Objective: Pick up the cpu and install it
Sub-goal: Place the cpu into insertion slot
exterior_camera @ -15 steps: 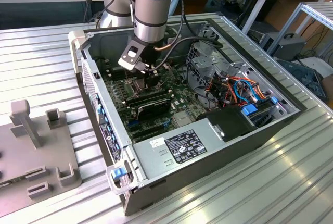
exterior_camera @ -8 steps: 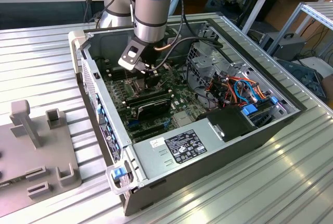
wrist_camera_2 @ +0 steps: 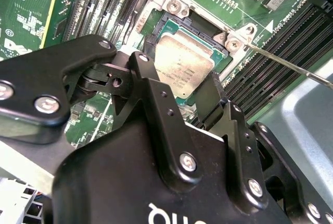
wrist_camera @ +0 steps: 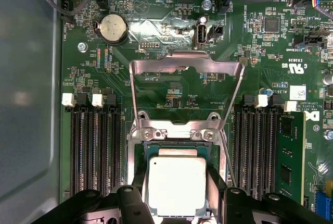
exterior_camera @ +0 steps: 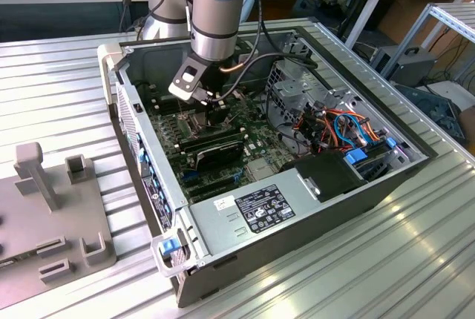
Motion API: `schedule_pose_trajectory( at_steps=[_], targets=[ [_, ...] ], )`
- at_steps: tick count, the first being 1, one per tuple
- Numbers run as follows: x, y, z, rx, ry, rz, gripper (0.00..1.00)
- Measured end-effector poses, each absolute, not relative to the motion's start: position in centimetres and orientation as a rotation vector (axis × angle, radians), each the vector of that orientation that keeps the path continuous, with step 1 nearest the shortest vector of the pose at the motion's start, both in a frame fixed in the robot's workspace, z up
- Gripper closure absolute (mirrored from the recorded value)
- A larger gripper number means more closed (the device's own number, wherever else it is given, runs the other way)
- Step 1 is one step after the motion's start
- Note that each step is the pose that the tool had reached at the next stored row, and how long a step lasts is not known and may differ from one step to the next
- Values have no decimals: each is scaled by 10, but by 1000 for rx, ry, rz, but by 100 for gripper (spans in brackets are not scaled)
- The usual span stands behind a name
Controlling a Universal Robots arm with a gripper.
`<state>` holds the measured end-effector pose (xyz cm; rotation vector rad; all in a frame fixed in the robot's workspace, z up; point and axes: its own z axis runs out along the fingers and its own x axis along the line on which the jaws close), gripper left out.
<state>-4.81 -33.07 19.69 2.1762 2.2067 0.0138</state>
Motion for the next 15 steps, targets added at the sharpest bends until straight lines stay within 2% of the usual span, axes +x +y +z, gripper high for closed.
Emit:
schedule_pose_trajectory(
  at_steps=[15],
  targets=[
    [-48, -332, 197, 2177, 2207, 16, 45]
  ],
)
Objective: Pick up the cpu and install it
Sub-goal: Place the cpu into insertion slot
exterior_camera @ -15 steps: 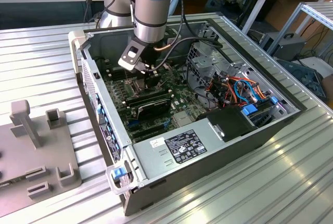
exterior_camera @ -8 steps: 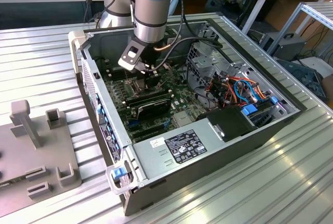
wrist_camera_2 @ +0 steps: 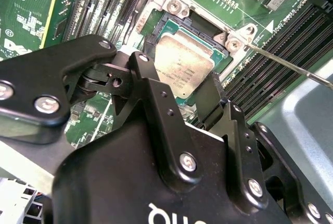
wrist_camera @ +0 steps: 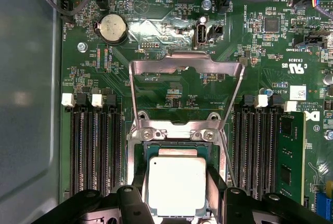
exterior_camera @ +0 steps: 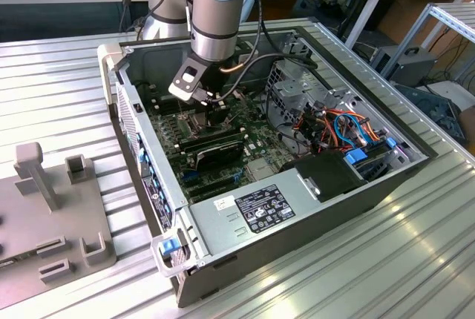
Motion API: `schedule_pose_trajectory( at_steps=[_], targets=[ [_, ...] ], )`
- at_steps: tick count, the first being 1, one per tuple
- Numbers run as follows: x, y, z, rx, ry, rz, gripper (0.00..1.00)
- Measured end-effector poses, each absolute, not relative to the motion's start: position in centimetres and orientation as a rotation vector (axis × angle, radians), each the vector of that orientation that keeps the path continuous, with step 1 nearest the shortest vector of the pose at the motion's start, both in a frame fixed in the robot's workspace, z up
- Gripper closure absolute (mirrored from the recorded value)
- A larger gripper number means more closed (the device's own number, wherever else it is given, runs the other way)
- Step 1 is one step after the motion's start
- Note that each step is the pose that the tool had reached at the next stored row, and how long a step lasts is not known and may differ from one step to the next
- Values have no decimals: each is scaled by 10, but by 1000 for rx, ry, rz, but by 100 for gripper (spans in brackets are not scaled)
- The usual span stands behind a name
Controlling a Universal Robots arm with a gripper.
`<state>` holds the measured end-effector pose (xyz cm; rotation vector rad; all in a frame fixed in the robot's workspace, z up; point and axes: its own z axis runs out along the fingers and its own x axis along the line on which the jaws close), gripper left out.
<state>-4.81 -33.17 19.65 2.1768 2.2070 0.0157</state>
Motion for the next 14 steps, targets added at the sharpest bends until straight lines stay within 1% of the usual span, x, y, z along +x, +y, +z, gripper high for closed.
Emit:
schedule_pose_trajectory(
  at_steps=[14],
  targets=[
    [-50, -332, 197, 2173, 2203, 30, 45]
  ],
)
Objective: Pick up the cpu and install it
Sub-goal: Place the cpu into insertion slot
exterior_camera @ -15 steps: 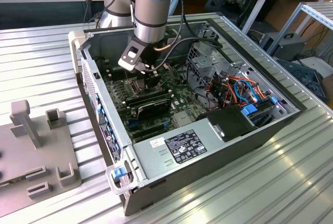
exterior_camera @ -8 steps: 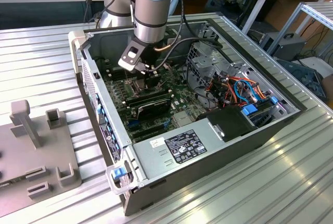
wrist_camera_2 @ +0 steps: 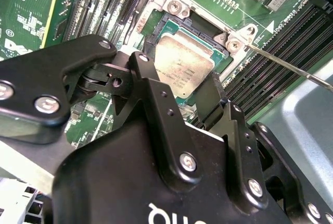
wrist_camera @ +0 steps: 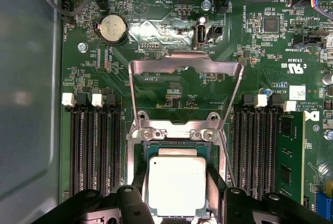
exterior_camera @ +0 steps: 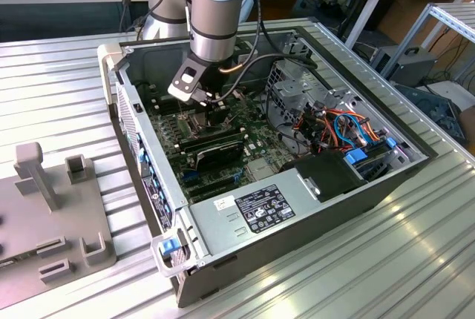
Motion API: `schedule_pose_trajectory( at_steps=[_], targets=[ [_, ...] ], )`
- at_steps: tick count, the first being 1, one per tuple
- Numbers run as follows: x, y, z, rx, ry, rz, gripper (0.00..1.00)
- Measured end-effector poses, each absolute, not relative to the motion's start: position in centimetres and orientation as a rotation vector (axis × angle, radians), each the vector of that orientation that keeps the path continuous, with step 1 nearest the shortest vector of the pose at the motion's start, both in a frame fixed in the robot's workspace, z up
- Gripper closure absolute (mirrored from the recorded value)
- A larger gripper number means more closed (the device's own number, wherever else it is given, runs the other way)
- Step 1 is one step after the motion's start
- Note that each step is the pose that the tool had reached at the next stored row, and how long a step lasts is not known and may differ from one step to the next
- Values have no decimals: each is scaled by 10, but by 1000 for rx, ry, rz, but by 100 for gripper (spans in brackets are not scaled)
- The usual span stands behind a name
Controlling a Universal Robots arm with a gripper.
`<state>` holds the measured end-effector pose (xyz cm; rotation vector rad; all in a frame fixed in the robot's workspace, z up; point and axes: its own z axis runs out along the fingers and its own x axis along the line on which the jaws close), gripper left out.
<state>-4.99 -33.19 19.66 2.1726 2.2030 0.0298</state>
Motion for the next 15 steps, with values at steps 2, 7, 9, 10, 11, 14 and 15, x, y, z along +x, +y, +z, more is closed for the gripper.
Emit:
schedule_pose_trajectory(
  at_steps=[2, 7, 9, 10, 11, 14, 15],
  targets=[
    [-50, -332, 197, 2173, 2203, 30, 45],
    [-50, -332, 197, 2173, 2203, 30, 45],
    [-50, -332, 197, 2173, 2203, 30, 45],
    [-50, -332, 197, 2173, 2203, 30, 45],
    [-50, -332, 197, 2173, 2203, 30, 45],
    [-51, -332, 197, 2173, 2203, 30, 45],
    [-51, -332, 196, 2173, 2203, 30, 45]
  ],
)
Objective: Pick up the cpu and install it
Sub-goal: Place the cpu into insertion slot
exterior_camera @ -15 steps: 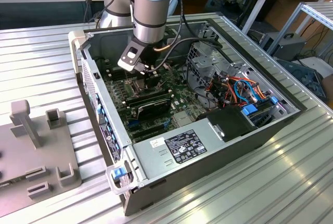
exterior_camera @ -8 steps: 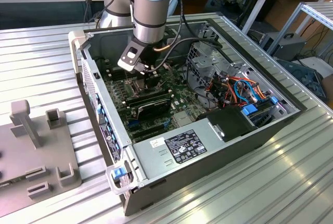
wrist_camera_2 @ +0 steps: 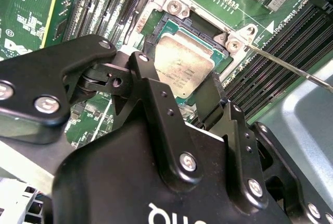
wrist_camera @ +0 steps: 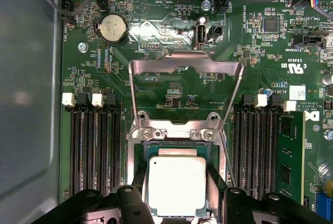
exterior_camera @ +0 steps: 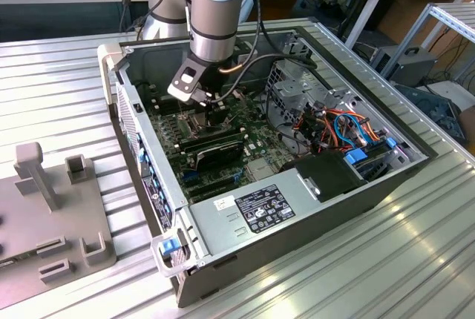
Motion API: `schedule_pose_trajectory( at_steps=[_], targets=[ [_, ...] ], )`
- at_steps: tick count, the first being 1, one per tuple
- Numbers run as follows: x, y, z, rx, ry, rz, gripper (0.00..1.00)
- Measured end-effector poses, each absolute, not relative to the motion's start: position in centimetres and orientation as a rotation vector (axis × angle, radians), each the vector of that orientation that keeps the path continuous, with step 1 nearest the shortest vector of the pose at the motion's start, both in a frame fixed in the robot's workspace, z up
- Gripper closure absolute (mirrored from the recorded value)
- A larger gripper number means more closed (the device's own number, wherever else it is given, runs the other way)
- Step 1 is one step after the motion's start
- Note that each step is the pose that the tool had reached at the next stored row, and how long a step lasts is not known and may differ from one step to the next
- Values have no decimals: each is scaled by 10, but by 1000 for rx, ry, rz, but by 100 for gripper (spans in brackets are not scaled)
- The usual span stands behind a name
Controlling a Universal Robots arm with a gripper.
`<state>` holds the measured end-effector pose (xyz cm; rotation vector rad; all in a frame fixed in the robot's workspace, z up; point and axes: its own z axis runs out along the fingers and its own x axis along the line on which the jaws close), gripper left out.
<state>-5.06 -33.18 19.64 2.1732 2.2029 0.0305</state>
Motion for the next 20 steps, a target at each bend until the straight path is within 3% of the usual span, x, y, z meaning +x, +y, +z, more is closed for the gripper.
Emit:
schedule_pose_trajectory(
  at_steps=[2, 20],
  targets=[
    [-51, -332, 196, 2173, 2203, 31, 39],
    [-51, -332, 210, 2173, 2203, 30, 39]
  ],
)
